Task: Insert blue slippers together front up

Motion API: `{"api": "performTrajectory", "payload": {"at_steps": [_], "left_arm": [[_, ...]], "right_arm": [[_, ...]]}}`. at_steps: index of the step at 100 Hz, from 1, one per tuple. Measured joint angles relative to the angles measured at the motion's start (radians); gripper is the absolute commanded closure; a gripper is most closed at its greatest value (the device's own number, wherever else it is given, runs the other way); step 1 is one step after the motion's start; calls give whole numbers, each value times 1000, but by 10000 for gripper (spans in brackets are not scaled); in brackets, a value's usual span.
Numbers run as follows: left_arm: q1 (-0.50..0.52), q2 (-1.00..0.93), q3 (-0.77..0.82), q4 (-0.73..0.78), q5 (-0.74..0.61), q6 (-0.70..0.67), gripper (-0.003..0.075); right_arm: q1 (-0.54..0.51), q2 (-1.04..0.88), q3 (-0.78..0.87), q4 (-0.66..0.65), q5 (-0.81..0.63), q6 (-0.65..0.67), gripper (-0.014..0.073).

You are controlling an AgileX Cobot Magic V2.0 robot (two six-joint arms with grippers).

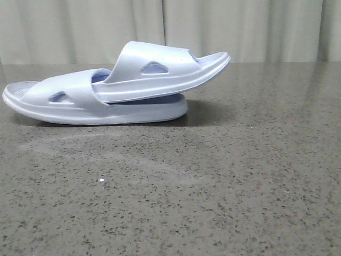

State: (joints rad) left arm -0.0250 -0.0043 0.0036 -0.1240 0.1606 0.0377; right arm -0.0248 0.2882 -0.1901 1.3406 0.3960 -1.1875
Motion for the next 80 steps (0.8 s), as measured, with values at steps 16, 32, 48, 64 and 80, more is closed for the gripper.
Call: {"api": "performTrajectory", "payload": {"at_steps": [16, 32, 48, 64, 80], "left_arm": [[0, 0, 0, -1, 0, 0, 705], [0, 0, 0, -1, 0, 0, 705], [0, 0, 0, -1, 0, 0, 705], [0, 0, 0, -1, 0, 0, 705], [0, 0, 0, -1, 0, 0, 705]], "right_arm": [[0, 0, 0, 0, 0, 0, 673], [0, 0, 0, 0, 0, 0, 673], [0, 0, 0, 0, 0, 0, 673], [0, 0, 0, 0, 0, 0, 673], [0, 0, 0, -86, -45, 66, 673]]}}
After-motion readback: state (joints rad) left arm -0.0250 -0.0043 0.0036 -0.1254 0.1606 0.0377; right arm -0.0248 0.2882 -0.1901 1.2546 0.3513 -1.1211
